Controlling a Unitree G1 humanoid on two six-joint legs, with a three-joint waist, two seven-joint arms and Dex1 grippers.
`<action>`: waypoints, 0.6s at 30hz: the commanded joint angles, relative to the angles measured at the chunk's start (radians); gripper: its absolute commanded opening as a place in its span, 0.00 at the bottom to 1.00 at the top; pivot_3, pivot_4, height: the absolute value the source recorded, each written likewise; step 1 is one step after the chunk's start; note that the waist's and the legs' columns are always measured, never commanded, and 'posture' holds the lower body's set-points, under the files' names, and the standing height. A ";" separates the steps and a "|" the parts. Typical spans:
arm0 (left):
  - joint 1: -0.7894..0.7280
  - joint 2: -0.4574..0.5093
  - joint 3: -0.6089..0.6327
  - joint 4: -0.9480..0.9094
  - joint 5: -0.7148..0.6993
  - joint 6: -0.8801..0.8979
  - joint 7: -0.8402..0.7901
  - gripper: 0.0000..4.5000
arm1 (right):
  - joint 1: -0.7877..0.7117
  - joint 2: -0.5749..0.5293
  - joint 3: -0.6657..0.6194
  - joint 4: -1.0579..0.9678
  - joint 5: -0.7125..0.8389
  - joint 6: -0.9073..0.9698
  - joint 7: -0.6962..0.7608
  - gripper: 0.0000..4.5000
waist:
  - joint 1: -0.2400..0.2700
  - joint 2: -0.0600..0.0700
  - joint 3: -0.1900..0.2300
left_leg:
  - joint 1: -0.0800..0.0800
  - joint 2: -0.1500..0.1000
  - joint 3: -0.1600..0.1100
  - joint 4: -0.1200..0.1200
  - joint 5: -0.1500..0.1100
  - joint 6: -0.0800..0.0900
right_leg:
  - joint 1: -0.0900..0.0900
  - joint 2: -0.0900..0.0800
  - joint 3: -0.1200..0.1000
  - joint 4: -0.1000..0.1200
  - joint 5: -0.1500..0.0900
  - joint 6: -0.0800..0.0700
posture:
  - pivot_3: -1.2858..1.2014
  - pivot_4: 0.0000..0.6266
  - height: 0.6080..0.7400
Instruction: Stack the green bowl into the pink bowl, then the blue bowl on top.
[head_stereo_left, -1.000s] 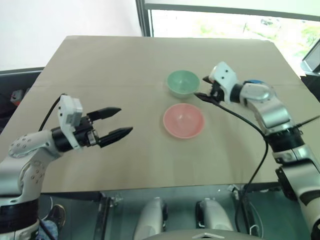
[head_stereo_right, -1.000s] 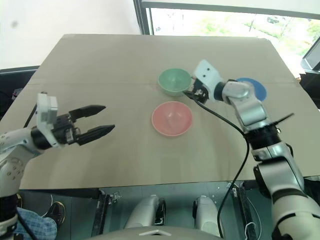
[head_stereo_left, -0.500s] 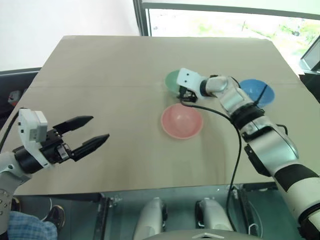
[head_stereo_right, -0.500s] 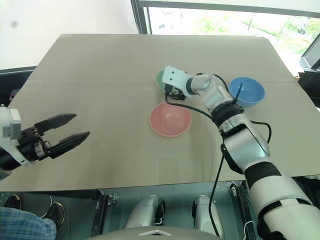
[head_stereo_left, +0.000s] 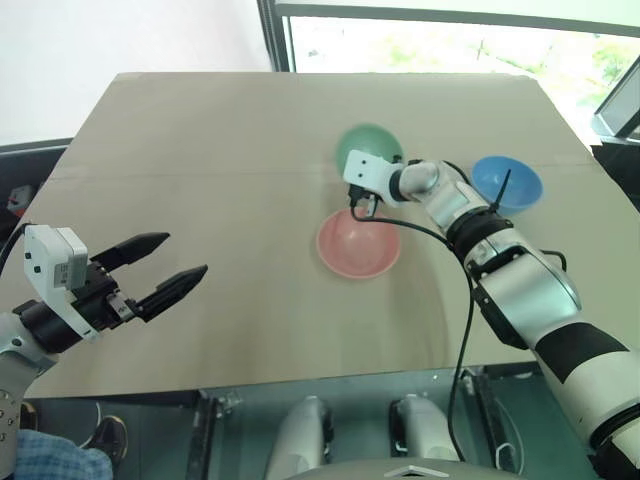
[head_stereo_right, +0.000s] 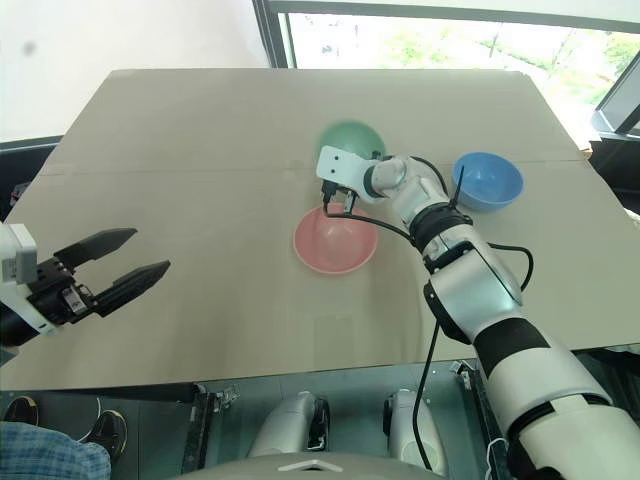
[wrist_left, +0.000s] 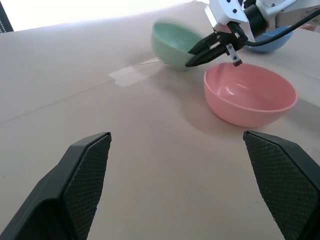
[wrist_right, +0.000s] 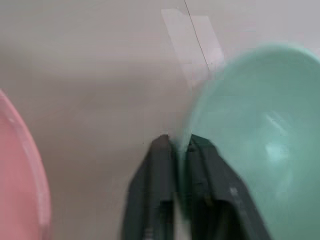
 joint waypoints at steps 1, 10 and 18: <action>-0.023 0.013 0.007 0.002 0.002 -0.030 -0.006 1.00 | -0.052 -0.018 -0.037 -0.035 0.005 -0.017 0.001 0.02 | 0.000 0.000 0.000 | 0.000 0.000 0.000 0.000 0.000 0.000 | 0.000 0.000 0.000 0.000 0.000 0.000 | 0.52 0.24 1.00; -0.103 0.029 -0.081 0.089 0.050 -0.070 -0.051 1.00 | 0.110 -0.151 -0.077 -0.612 0.088 0.173 0.253 0.02 | 0.003 -0.001 -0.001 | -0.002 0.000 0.000 -0.001 0.000 0.000 | -0.001 0.000 0.000 0.000 0.000 0.000 | 0.52 0.24 1.00; -0.242 0.069 -0.187 0.256 0.119 -0.140 -0.128 1.00 | 0.332 -0.290 -0.079 -1.391 0.222 0.712 0.425 0.02 | 0.010 -0.003 -0.002 | -0.003 0.000 0.000 0.000 0.000 0.000 | -0.002 0.000 -0.001 0.000 0.000 0.000 | 0.52 0.24 1.00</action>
